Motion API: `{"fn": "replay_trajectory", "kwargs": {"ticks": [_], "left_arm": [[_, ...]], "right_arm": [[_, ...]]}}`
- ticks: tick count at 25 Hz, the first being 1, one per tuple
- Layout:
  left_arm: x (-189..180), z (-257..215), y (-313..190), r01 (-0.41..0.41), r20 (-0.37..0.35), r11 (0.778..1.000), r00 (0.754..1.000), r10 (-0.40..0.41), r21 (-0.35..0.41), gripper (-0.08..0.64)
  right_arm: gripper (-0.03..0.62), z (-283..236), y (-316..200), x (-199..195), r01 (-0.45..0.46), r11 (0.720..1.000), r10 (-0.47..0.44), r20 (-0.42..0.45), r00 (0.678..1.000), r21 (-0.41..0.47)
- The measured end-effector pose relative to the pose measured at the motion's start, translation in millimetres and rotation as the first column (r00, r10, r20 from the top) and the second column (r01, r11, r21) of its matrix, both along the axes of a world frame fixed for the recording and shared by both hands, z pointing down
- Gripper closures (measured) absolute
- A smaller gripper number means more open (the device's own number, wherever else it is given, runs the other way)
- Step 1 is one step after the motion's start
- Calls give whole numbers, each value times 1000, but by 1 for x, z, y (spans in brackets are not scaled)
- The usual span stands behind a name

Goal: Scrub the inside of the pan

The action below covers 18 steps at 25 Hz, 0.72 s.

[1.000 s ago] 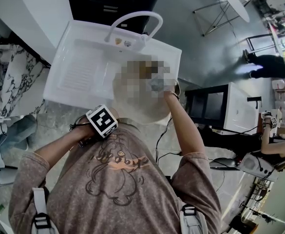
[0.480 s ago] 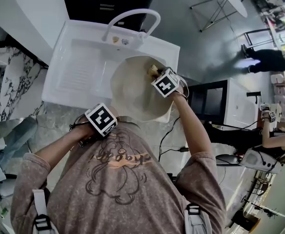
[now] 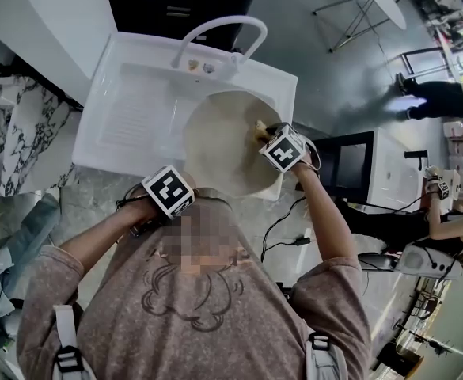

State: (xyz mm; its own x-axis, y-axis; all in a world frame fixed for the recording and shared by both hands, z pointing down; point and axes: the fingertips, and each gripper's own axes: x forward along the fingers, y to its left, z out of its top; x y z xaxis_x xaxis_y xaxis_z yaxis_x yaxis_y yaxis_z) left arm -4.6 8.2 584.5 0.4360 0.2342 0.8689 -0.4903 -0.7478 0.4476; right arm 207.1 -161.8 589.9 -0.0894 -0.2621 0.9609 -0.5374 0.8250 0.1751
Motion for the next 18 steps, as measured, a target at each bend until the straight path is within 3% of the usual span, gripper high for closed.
{"fn": "replay_trajectory", "kwargs": {"ticks": [9,18], "left_arm": [[-1,1,-4,2,-1,1000,1000,-2,-3,445],[0,2,-2,-2,2,1000,1000,2,-2,445]], "right_arm": [[448,12,39,-10,48,995,-47,9,999,-84],[448,1,88,-34,101,976,-87,79,993,-192]]}}
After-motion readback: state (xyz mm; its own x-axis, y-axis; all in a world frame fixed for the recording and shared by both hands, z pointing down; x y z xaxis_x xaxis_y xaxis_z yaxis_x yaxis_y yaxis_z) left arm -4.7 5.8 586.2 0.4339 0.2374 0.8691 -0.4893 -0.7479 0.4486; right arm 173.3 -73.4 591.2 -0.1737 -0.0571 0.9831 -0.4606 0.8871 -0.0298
